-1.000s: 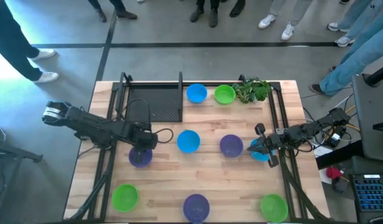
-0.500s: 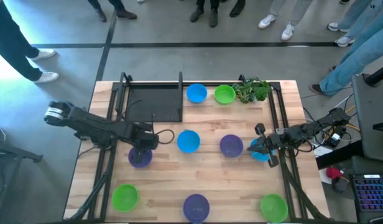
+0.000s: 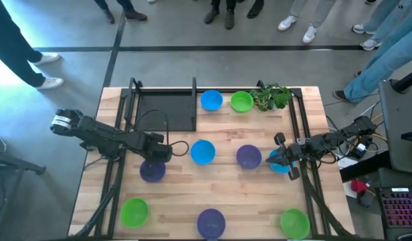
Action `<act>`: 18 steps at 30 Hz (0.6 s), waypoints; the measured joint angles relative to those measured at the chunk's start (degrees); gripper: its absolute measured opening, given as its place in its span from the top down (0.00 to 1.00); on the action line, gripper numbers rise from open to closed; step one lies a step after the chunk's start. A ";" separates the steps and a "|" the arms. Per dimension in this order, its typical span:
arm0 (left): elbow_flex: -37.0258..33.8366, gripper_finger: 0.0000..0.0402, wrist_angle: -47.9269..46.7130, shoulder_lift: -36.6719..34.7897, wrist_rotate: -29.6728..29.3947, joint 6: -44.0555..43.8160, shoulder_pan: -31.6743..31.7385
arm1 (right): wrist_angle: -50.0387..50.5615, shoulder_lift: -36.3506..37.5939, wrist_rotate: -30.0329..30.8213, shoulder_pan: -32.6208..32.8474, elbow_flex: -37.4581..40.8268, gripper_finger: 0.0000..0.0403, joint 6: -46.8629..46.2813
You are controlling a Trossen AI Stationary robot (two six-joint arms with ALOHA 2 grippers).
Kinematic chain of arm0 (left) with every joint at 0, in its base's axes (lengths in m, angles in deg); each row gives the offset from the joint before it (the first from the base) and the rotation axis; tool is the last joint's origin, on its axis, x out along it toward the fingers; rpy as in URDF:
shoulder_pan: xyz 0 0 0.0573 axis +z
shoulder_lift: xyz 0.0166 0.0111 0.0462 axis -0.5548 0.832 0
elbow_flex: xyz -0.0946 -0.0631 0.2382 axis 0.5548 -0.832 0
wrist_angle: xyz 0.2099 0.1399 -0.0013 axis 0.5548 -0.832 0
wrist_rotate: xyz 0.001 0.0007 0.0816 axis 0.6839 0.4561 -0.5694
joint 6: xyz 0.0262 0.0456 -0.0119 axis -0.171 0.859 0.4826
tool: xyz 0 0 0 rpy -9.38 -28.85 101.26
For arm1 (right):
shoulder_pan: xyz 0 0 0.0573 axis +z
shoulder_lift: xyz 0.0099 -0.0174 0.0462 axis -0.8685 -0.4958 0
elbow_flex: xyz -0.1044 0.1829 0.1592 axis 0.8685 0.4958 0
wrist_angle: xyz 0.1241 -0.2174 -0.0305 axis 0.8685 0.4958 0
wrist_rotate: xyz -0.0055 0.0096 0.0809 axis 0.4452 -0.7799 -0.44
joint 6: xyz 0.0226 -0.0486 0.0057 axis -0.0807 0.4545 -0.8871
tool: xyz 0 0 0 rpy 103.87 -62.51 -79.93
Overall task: Pick & Place Mini bowls
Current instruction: Put the top left purple bowl on the shelf
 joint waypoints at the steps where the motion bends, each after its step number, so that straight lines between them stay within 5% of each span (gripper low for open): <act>1: 0.00 0.99 -0.01 -0.25 0.11 0.00 0.00 | -0.02 0.00 0.00 0.02 0.00 0.98 0.15; 18: 8.12 1.00 -3.41 -7.02 1.24 -10.74 1.41 | -0.04 0.00 0.07 0.01 0.00 0.98 2.54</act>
